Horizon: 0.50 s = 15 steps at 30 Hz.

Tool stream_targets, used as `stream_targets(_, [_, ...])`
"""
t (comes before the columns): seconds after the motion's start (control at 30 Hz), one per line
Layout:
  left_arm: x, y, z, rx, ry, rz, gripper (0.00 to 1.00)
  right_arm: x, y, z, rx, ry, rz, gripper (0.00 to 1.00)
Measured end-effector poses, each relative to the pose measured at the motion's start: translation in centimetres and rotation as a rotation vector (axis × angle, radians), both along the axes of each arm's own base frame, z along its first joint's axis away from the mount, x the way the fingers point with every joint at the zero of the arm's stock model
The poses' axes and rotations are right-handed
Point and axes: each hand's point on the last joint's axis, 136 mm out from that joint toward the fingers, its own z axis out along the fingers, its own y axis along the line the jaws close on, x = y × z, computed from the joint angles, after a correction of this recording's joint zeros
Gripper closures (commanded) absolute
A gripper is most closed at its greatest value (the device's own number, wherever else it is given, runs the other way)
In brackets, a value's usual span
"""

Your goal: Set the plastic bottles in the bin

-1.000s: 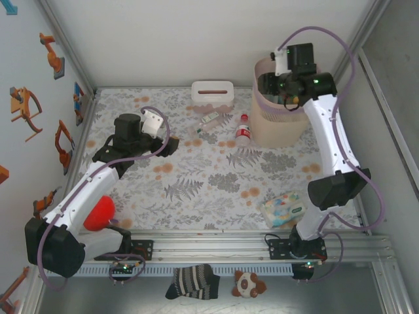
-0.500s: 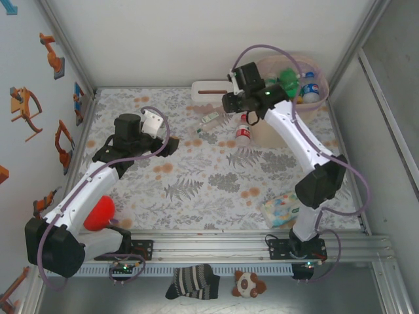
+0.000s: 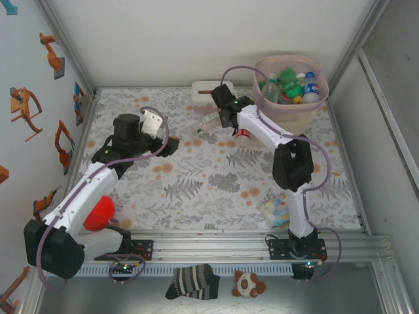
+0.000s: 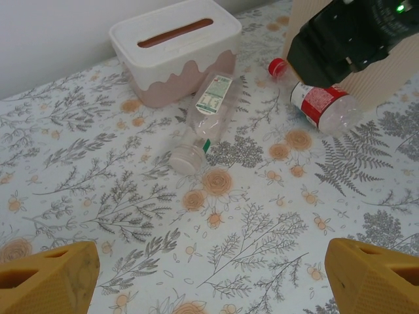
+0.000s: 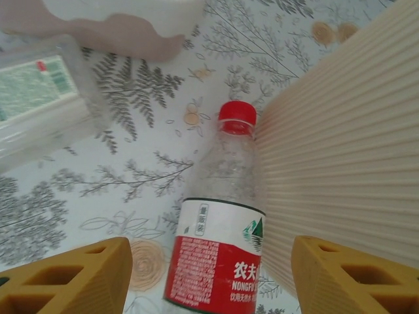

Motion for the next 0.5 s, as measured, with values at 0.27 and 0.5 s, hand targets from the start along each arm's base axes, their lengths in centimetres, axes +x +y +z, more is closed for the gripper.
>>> stream_targets(0.27, [-0.1, 0.0, 0.3, -0.005, -0.006, -0.003, 0.11, 0.6, -1.3, -2.7, -0.087, 0.001, -0.07, 0.32])
stream_targets(0.5, [-0.1, 0.0, 0.3, -0.005, -0.006, -0.003, 0.11, 0.6, -2.0, -6.6, -0.172, 0.044, -0.095, 0.32])
